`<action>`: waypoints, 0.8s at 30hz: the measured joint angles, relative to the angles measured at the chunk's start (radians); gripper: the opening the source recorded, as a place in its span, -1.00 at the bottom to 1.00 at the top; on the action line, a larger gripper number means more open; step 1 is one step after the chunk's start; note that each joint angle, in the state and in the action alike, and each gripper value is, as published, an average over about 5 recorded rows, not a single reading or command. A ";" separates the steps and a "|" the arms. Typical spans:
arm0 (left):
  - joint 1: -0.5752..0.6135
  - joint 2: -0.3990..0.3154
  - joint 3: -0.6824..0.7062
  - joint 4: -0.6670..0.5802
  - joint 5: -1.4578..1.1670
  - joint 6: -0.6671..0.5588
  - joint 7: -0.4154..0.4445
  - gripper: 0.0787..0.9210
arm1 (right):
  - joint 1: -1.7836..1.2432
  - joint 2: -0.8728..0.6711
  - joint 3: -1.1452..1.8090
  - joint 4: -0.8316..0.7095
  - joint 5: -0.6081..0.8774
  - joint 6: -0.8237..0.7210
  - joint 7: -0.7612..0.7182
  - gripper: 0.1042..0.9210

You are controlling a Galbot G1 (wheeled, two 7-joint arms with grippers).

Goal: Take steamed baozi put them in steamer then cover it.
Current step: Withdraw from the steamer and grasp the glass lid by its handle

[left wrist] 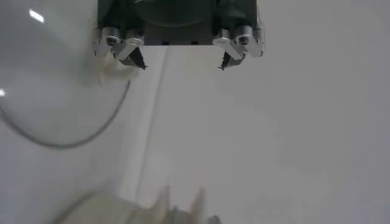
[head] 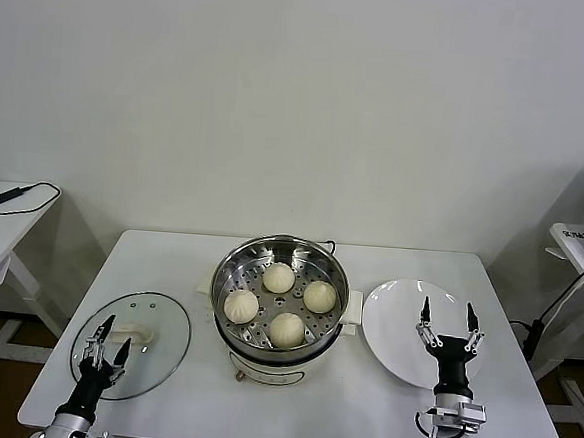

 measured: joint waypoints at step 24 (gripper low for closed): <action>-0.106 0.010 0.043 0.094 0.126 0.055 -0.020 0.77 | -0.035 0.058 0.000 -0.004 -0.067 0.001 -0.020 0.76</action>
